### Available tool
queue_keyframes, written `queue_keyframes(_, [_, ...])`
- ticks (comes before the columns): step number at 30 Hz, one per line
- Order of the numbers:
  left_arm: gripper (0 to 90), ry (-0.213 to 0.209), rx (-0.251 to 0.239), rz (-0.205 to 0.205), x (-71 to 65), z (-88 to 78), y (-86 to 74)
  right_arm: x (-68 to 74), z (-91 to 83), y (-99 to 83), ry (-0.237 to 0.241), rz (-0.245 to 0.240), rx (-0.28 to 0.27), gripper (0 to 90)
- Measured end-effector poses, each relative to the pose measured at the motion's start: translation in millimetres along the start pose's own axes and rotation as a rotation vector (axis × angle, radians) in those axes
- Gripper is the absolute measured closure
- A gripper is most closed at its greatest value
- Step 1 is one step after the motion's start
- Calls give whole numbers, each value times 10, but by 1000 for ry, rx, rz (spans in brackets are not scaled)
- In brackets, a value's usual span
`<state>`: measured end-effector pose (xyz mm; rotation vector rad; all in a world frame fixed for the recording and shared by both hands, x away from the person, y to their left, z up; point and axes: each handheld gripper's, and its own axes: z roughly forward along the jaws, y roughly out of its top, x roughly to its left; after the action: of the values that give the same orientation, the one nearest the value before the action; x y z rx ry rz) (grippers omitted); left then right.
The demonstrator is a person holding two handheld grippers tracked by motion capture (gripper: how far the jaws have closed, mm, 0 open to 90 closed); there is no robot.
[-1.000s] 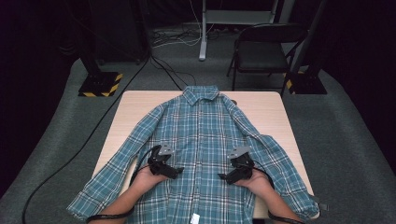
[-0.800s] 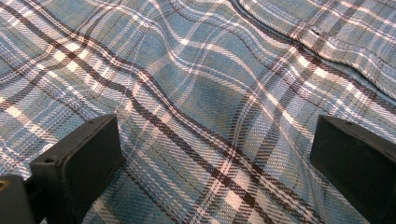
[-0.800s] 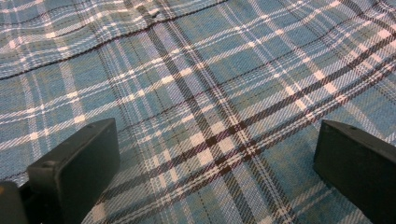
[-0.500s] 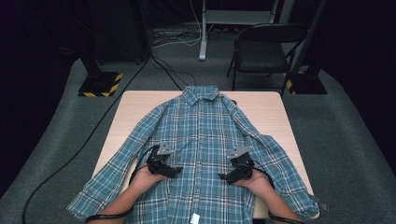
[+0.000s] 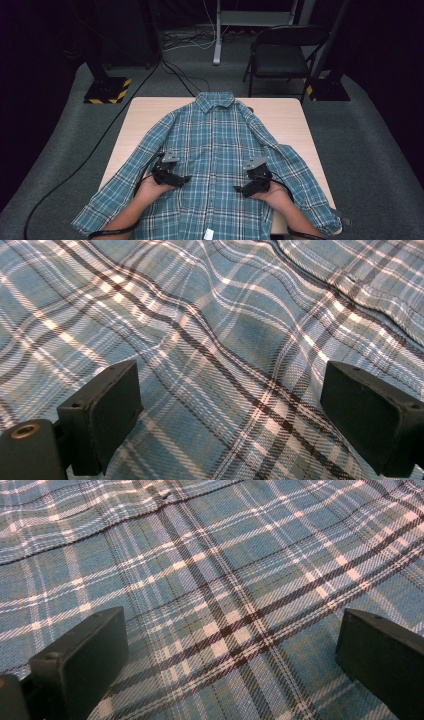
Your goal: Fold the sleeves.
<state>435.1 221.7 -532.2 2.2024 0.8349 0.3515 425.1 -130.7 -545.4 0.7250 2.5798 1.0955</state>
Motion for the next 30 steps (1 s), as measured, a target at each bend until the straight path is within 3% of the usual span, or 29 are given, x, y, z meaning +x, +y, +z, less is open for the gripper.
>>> queue_keyframes(17, [94, 24, -30, -60, 162, -151, -38, 0, 0, 0, 0, -1, 0, 0])
queue_keyframes(30, [101, 34, -42, -72, 217, -218, -41, 0, 0, 0, 0, 0, 0, 0])
